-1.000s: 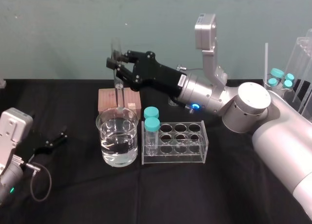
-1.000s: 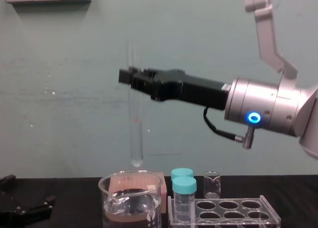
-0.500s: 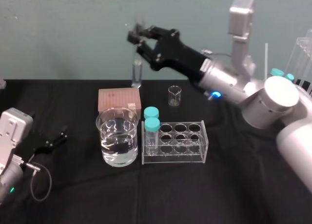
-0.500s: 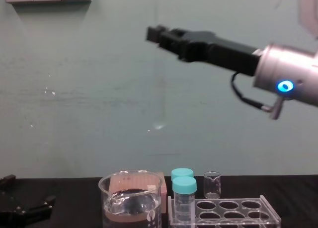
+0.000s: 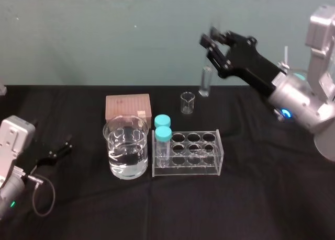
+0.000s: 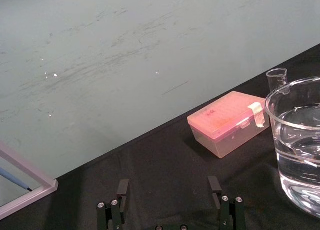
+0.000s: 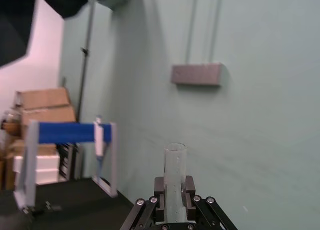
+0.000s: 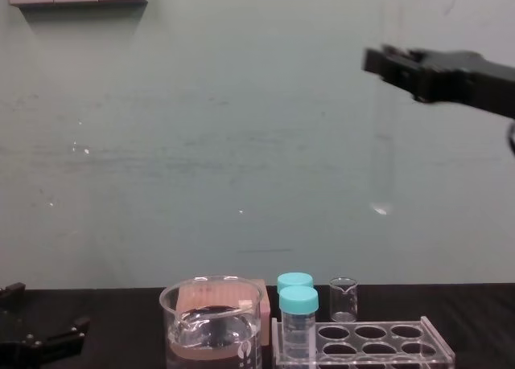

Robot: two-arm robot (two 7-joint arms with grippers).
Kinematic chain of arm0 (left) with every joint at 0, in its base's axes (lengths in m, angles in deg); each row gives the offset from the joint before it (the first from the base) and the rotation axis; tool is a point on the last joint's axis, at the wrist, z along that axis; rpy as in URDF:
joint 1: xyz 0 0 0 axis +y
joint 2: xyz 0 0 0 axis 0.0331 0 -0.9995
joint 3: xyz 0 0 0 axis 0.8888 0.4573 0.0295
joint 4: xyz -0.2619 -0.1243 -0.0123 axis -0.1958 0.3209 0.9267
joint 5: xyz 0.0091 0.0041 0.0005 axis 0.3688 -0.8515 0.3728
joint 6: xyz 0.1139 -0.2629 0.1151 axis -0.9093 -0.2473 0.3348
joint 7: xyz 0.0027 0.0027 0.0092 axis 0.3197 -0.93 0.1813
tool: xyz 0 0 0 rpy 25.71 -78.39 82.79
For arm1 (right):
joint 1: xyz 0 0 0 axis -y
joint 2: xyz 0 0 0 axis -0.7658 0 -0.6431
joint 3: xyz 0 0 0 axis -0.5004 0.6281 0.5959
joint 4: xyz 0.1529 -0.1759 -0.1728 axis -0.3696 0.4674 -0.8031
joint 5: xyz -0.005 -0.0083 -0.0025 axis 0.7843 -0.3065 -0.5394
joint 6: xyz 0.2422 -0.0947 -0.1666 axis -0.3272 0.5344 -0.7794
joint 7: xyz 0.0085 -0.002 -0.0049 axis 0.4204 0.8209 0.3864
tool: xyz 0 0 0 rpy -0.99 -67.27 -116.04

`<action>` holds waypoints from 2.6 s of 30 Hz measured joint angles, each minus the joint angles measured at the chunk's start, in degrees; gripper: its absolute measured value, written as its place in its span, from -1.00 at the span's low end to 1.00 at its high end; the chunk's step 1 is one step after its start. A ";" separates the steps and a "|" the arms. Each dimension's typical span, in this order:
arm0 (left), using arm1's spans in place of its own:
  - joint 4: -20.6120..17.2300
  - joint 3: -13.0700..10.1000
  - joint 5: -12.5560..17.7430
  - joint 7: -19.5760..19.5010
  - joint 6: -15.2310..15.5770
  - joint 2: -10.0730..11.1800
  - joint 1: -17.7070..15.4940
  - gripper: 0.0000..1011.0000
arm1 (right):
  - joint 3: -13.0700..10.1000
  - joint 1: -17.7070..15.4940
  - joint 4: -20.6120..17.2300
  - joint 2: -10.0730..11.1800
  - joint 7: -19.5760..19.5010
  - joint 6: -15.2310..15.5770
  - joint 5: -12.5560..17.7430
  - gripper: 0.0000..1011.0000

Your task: Hold the test tube with one hand and immerse one end into the beaker, then return it to the test tube rack.

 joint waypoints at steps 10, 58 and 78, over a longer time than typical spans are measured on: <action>0.00 0.00 0.00 0.00 0.00 0.00 0.00 0.98 | -3.59 -7.13 -3.21 2.40 -3.60 3.02 -0.77 -0.55; 0.00 0.00 0.00 0.00 0.00 0.00 0.01 0.98 | -1.19 -3.65 7.68 -2.48 -1.26 5.28 -2.35 -0.55; 0.00 0.00 0.00 0.00 0.00 0.00 0.00 0.98 | -0.22 -3.19 9.35 -2.89 -0.94 6.87 -2.45 -0.55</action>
